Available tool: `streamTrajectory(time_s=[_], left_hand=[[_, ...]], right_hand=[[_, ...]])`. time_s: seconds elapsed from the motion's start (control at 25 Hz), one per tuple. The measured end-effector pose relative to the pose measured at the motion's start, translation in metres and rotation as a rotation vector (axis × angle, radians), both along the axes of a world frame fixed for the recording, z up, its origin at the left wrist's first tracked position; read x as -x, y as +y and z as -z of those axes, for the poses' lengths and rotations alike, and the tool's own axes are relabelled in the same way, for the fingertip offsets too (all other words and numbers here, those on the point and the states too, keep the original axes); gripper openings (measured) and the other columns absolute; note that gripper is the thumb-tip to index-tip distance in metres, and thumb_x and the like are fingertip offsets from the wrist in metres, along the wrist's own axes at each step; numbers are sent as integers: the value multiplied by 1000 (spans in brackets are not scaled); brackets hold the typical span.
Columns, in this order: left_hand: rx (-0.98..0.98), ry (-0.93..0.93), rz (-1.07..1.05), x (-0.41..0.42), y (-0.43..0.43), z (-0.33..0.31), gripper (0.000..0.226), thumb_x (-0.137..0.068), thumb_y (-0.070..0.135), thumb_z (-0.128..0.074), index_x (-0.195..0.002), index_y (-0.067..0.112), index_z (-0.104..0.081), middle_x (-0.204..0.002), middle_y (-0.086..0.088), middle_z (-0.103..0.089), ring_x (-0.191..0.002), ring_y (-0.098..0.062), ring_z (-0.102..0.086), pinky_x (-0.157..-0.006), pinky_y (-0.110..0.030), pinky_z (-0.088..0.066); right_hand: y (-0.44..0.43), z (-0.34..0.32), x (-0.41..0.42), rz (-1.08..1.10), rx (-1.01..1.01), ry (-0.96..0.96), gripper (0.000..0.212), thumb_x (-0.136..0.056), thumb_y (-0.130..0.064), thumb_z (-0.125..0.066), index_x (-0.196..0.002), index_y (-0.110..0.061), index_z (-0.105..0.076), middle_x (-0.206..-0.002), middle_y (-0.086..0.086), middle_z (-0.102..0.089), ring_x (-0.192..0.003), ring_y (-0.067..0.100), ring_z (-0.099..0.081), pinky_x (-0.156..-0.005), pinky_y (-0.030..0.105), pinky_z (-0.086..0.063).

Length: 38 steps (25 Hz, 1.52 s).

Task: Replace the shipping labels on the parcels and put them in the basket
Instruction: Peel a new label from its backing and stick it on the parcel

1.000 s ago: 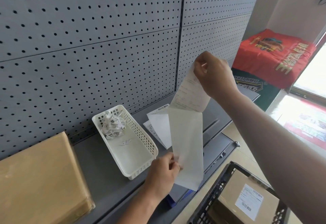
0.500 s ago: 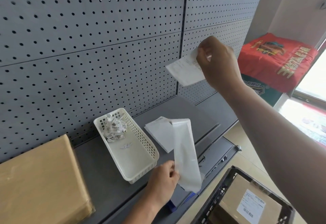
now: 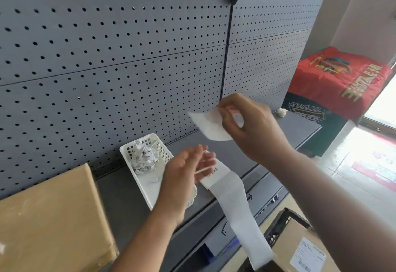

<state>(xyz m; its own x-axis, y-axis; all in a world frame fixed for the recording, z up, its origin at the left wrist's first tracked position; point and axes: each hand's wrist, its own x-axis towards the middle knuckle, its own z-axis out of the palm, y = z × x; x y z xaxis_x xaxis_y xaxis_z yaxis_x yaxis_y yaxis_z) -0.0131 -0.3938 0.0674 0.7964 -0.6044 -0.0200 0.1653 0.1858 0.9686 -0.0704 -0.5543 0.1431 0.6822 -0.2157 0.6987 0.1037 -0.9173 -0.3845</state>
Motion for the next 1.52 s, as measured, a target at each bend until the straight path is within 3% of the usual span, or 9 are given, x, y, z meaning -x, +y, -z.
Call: streamTrajectory(time_s=[0.24,0.4,0.52,0.64,0.8,1.0,1.12,1.28,1.52], left_hand=[[120,137,-33,-24,15,-47,34,-101,39,-55,-104,9,-72,-93,-9,-78,-85,-18,-75,-80,-32,-61],[51,81,-79,-29,27,-45,18,-101,21,-60,-111,17,-74,-100,-2,-79,-80,-11,-73,-74,-29,-56],[-5,37,-145,-34,41,-43,18,-100,19,-61,-112,18,-74,-104,-2,-79,-88,-15,-74,-80,-36,-57],[-48,17,-216,-41,59,-43,16,-99,22,-62,-112,17,-72,-101,-4,-80,-90,-19,-74,-90,-46,-55],[-74,13,-287,-48,88,-44,14,-99,20,-62,-109,14,-71,-99,-5,-80,-99,-28,-74,-98,-57,-52],[-92,-31,-371,-54,136,-44,15,-100,20,-61,-106,12,-72,-98,-4,-80,-93,-24,-75,-80,-43,-57],[-112,-35,-441,-60,171,-39,15,-100,21,-61,-103,10,-72,-95,-4,-80,-83,-15,-73,-75,-36,-51],[-179,-36,-515,-66,219,-28,21,-101,26,-61,-101,7,-71,-96,-3,-80,-94,-23,-74,-88,-47,-55],[-356,-85,-651,-74,276,-6,26,-100,29,-62,-90,7,-72,-86,1,-79,-83,-18,-75,-83,-53,-61]], right_hand=[[29,20,8,-158,178,127,16,-98,-29,-53,-105,-18,-62,-98,-9,-66,-77,17,-66,-63,40,-55],[44,23,6,-280,157,207,17,-97,-29,-58,-109,-21,-67,-109,-13,-65,-96,10,-65,-74,36,-55],[50,20,2,-411,3,263,19,-96,-26,-61,-112,-19,-69,-115,-12,-66,-107,5,-63,-90,33,-52],[58,17,-11,-331,-114,144,18,-97,-22,-60,-111,-18,-69,-114,-10,-65,-109,4,-61,-94,27,-50],[72,9,-41,-115,-672,180,22,-96,-31,-61,-117,-25,-65,-109,-10,-67,-100,5,-63,-87,24,-53],[108,17,-77,-296,-1074,431,22,-99,-31,-56,-107,-18,-72,-98,0,-76,-91,21,-68,-82,36,-53],[137,29,-93,-383,-1166,524,27,-98,-27,-59,-106,-5,-71,-105,15,-74,-86,24,-65,-84,41,-52],[182,43,-113,-422,-1125,577,28,-96,-27,-63,-98,0,-69,-103,23,-71,-79,26,-62,-78,41,-50],[238,60,-133,-457,-1066,634,25,-96,-22,-64,-88,2,-67,-75,11,-68,-68,21,-58,-65,31,-49]])
